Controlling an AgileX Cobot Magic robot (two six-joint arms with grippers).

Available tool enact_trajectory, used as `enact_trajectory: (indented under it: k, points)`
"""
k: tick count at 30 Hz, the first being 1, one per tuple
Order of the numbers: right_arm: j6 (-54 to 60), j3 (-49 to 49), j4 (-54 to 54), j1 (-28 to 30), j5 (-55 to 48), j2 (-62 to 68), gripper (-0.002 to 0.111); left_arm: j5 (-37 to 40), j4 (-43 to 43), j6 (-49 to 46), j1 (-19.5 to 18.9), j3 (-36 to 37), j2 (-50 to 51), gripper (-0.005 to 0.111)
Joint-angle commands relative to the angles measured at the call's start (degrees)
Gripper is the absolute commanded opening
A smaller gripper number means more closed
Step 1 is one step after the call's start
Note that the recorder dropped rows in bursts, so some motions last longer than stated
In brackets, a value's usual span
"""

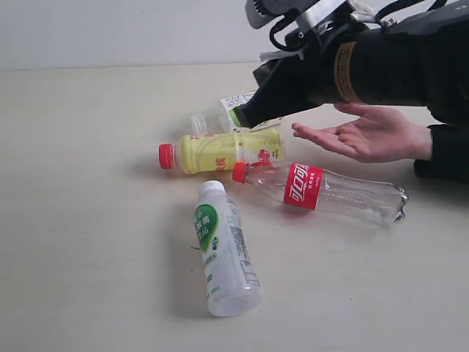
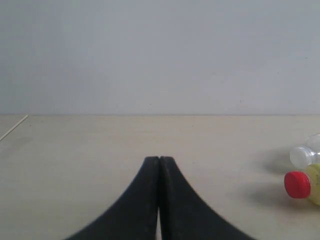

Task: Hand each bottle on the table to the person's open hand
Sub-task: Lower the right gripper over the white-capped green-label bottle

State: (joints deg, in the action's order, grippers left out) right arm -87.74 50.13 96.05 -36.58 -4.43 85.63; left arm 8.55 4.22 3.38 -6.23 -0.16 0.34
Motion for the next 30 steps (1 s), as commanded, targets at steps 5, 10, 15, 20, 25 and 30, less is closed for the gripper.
enact_trajectory:
  k: [5, 10, 15, 20, 25, 30]
  points:
    - [43.11, 4.76, -40.68, -0.08, -24.58, 2.30, 0.000, -0.13, 0.13, 0.08, -0.14, 0.16, -0.34, 0.002]
    - [78.67, 12.00, -79.10, -0.08, -33.89, 6.75, 0.000, -0.13, 0.13, 0.08, -0.14, 0.16, -0.34, 0.002]
    - [90.86, 13.83, -96.05, -0.08, -35.11, 10.86, 0.000, -0.13, 0.13, 0.08, -0.14, 0.16, -0.34, 0.002]
    - [91.86, 13.83, -100.97, -0.08, -35.58, 15.16, 0.016, -0.13, 0.13, 0.08, -0.14, 0.16, -0.34, 0.002]
    - [91.86, 13.83, -102.06, -0.08, -34.55, 18.74, 0.037, -0.13, 0.13, 0.08, -0.14, 0.16, -0.34, 0.002]
    - [92.53, 13.83, -102.06, -0.08, -33.45, 19.67, 0.052, -0.13, 0.13, 0.08, -0.14, 0.16, -0.34, 0.002]
